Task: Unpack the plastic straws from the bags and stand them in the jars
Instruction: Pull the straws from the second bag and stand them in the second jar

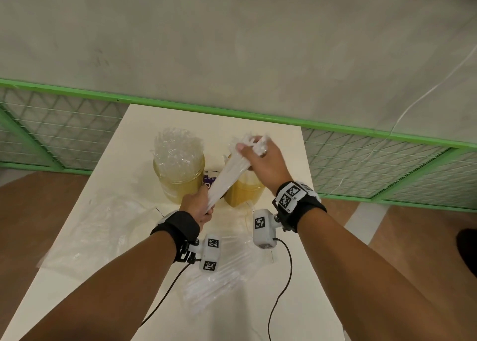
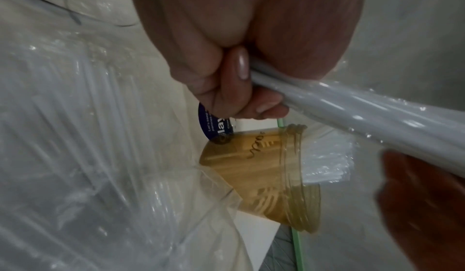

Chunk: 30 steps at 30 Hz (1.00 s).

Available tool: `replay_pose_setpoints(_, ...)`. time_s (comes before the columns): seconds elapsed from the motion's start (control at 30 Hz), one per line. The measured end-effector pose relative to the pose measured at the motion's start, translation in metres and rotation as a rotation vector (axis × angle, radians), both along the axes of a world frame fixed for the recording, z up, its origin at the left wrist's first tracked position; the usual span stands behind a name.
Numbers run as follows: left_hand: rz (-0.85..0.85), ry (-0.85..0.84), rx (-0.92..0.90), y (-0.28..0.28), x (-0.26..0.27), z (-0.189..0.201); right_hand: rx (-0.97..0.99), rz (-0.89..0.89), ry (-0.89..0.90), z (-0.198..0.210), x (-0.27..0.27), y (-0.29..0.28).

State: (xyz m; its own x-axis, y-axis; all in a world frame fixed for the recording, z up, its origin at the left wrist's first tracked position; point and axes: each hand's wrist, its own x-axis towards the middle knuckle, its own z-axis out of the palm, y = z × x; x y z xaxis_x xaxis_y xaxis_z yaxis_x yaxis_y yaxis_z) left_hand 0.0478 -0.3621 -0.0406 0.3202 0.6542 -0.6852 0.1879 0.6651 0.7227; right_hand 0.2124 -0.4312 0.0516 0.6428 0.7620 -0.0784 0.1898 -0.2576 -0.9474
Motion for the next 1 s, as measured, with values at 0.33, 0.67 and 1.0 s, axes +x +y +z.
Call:
replay_pose_setpoints(0.33,0.027,0.087,-0.015,-0.003,0.007,-0.011,-0.259,0.148,-0.551,0.011,0.005,0.005)
replay_pose_setpoints(0.67,0.056,0.093,-0.018,-0.006,0.010,-0.005,-0.163,0.140,-0.549,0.025,0.006,0.001)
replay_pose_setpoints(1.0,0.072,-0.054,-0.002,-0.008,0.026,0.011,-0.297,0.254,-0.222,0.013,-0.007,-0.021)
